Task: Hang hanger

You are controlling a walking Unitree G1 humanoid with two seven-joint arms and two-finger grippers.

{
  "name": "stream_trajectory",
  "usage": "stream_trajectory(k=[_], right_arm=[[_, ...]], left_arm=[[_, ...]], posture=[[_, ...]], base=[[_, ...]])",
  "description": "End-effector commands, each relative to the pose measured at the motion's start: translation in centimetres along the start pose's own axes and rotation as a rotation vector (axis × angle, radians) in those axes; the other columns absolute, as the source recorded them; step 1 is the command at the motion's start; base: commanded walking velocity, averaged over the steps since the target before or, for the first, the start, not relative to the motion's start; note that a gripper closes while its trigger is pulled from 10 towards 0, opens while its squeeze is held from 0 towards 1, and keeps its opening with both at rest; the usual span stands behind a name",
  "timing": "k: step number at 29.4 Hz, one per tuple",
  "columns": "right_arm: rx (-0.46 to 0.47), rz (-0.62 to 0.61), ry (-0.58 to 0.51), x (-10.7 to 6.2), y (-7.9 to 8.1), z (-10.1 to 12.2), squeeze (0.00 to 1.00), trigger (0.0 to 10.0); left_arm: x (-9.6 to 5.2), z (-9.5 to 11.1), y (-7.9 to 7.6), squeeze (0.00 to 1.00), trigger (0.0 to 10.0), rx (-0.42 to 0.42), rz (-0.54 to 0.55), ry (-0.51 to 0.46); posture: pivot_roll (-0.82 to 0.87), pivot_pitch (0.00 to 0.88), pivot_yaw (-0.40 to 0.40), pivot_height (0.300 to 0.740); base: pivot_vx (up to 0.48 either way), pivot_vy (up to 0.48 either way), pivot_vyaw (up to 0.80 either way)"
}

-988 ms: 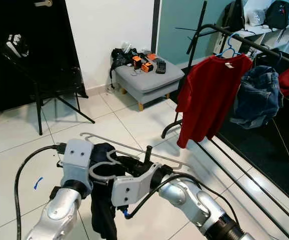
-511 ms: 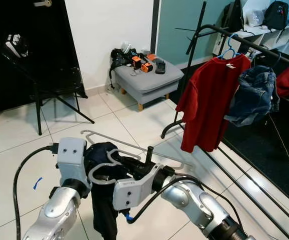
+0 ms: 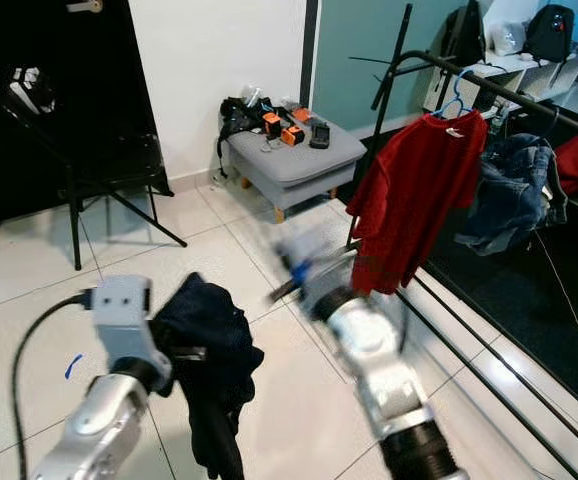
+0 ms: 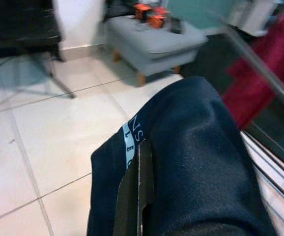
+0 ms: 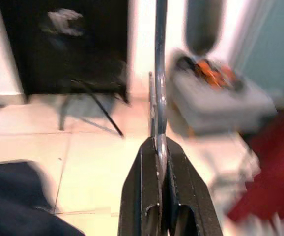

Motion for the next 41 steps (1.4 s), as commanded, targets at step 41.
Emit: stream_trajectory(k=[41], right_arm=[[-0.245,0.28,0.139,-2.0,4.4,-3.1,0.0,10.0]], left_arm=[[-1.1,1.1,0.8,0.0,10.0,-0.07,0.063,-0.057]], posture=[[-0.05,0.084,-0.077,0.74]], base=[[0.245,0.0,0.51]])
Point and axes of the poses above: a point about 5 cm out from each wrist's last joint towards the gripper, its own x axis pointing out of the wrist towards the gripper, its own z axis along the axis of the wrist's last joint, y = z × x, the point moved 6 cm from there along x, pointing out of the wrist towards the gripper, and after that the axes turned 14 degrees about x, right-handed, at the moved point
